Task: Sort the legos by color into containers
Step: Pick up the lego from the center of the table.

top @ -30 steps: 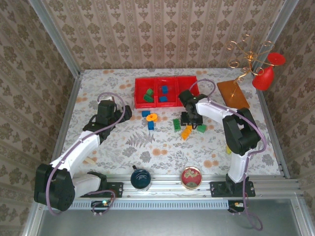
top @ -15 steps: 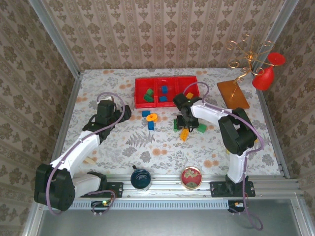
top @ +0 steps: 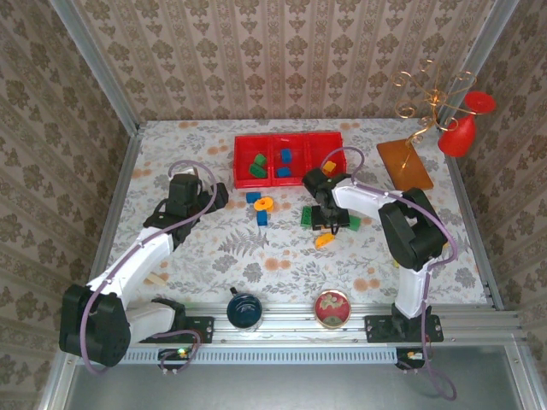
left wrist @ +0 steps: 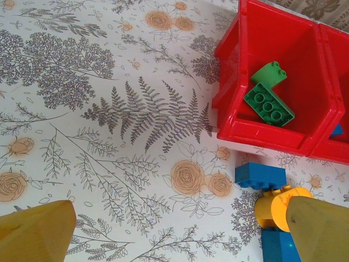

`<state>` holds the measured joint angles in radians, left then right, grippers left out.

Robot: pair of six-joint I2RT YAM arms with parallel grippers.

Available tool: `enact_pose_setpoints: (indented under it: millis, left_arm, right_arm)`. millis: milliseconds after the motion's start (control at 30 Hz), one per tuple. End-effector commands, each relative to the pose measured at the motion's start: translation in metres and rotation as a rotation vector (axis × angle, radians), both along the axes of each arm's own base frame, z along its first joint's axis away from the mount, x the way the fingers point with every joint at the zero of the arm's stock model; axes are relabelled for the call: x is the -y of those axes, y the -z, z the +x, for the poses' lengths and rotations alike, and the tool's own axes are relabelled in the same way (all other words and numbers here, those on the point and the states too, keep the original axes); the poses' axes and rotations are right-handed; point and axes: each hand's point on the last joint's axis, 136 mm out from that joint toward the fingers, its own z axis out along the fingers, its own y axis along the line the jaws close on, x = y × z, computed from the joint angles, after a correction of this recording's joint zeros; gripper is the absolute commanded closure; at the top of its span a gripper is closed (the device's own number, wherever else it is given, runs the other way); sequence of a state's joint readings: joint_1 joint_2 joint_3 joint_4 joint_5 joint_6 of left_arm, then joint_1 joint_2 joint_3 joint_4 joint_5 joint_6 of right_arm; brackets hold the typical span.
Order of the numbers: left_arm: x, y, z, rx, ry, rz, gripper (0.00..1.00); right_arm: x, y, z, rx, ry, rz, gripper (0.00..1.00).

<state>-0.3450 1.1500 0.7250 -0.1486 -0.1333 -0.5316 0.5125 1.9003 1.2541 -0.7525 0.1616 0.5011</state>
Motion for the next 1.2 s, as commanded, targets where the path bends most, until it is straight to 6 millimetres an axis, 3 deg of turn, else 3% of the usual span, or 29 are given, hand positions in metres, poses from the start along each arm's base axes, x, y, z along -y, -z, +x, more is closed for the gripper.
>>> enact_pose_setpoints:
  millis: [0,233,600,933,1067,1167]
  left_arm:
    - [-0.001,-0.01,0.0,0.025,-0.005,-0.023,0.0]
    - [-0.001,-0.01,0.0,0.027,-0.006,-0.022,0.0]
    - [-0.001,-0.01,0.0,0.027,-0.005,-0.021,0.0]
    - [-0.001,-0.01,0.0,0.029,-0.005,-0.018,0.0]
    - [-0.002,-0.011,0.0,0.03,-0.006,-0.017,0.0]
    - [-0.003,-0.012,0.0,0.032,-0.007,-0.013,0.0]
  right_arm:
    - [0.015,-0.005,-0.008,-0.005,0.034,-0.037,0.4]
    - [0.021,-0.006,-0.008,0.006,0.061,-0.037,0.43]
    - [0.009,-0.003,-0.001,0.014,0.064,0.019,0.44]
    - [-0.002,0.005,0.018,0.019,0.024,0.03,0.46]
    - [-0.002,0.007,0.023,0.013,0.014,0.022,0.51]
    - [-0.001,0.005,0.024,0.013,0.011,0.016,0.6]
